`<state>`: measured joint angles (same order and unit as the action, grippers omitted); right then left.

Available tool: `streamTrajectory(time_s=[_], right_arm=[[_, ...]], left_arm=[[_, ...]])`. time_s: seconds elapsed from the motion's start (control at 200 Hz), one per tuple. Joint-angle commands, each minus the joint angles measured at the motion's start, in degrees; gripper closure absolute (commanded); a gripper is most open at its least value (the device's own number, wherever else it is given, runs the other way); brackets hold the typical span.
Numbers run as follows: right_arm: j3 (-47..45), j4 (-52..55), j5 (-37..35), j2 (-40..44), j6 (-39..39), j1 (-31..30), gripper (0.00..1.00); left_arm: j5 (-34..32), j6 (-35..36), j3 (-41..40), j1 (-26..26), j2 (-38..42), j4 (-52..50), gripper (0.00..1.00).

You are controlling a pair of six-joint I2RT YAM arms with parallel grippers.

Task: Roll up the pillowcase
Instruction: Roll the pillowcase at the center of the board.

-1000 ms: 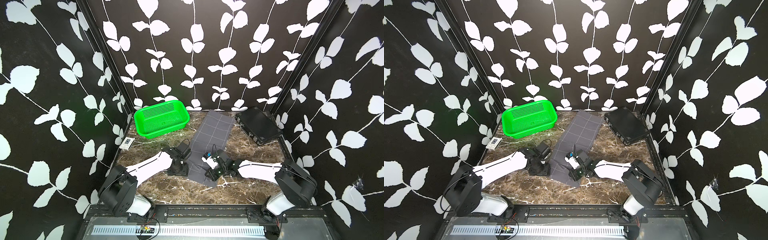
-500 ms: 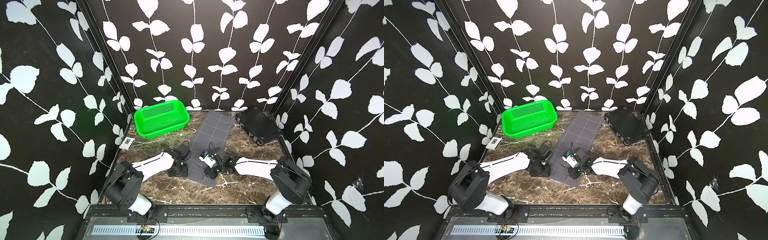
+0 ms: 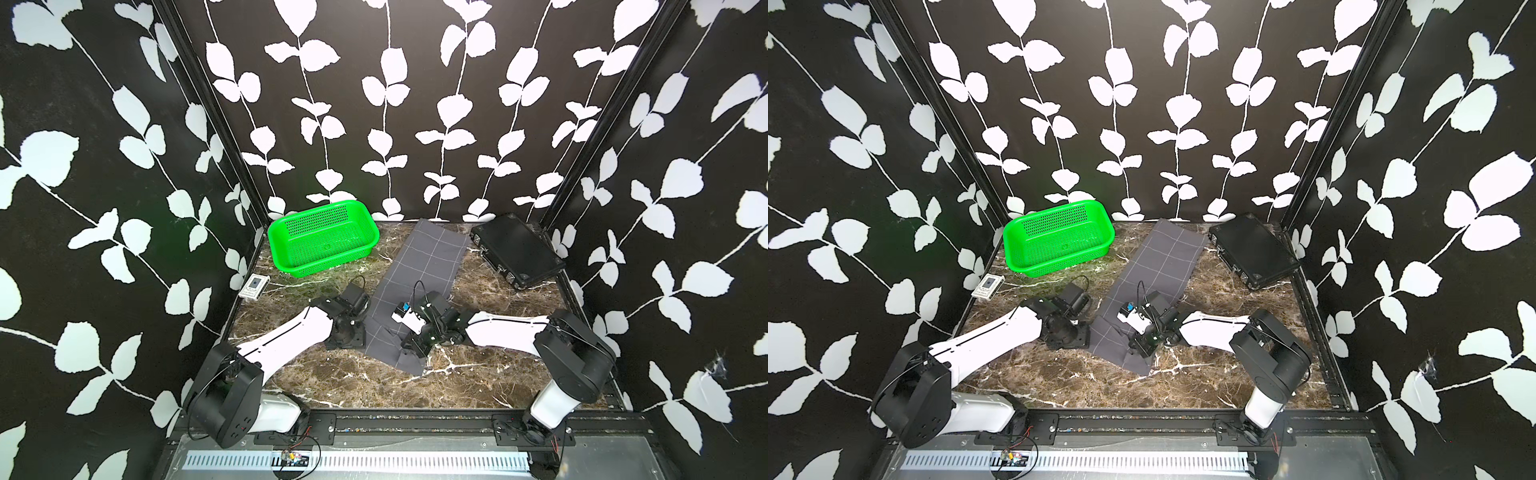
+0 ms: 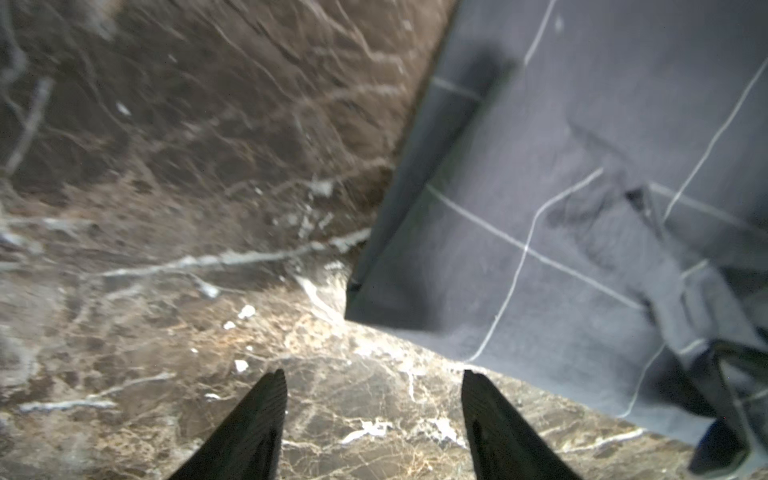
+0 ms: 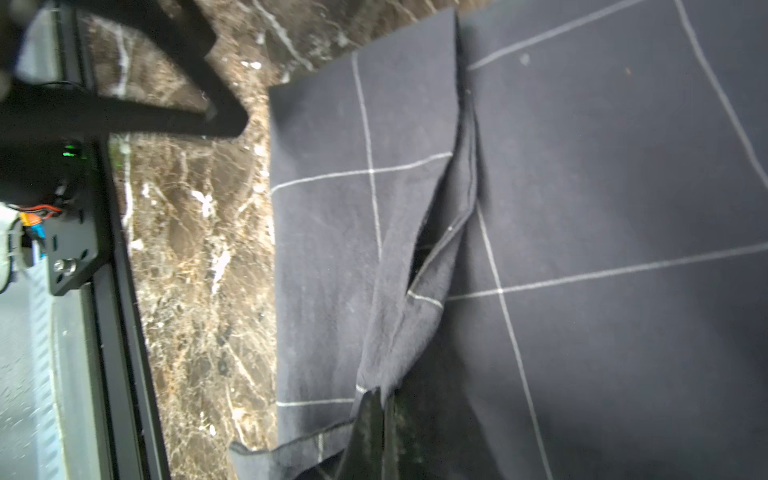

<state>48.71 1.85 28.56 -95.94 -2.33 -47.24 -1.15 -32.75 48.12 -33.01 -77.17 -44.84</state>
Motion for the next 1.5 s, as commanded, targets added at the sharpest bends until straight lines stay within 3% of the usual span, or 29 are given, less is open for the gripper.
streamTrajectory(time_s=[0.0, 0.23, 0.4, 0.655, 0.87, 1.15, 1.23, 1.495], right_arm=[[1.6, -3.2, 3.0, 1.1, 2.9, 0.3, 1.0], [2.0, -3.4, 2.9, 0.7, 4.5, 0.4, 1.0], [1.6, -3.7, 3.2, 0.1, 4.2, 0.3, 1.0], [1.2, -3.2, 2.7, 0.1, 4.2, 0.3, 1.0], [1.4, -3.4, 2.9, -0.1, 4.2, 0.3, 1.0], [2.1, -3.7, 3.3, -0.4, 4.0, 0.3, 1.0], [2.1, -3.7, 3.3, -0.4, 4.0, 0.3, 1.0], [3.1, -3.4, 3.4, -0.1, 3.8, 0.3, 1.0]], left_arm=[[2.4, 5.1, 1.7, 1.8, 0.1, 0.4, 0.32], [6.6, 11.0, 3.0, 4.8, -4.6, 2.1, 0.35], [9.1, 13.7, 3.8, 6.1, -8.0, 5.3, 0.43], [12.5, 14.6, 3.9, 6.3, -10.4, 6.1, 0.58], [12.0, 15.4, 3.9, 6.3, -10.8, 5.7, 0.77], [12.4, 16.5, 3.9, 6.6, -10.9, 3.9, 0.9], [12.1, 17.0, 4.3, 6.7, -10.6, 2.9, 1.0], [10.3, 14.9, 3.8, 6.8, -6.5, 0.2, 1.0]])
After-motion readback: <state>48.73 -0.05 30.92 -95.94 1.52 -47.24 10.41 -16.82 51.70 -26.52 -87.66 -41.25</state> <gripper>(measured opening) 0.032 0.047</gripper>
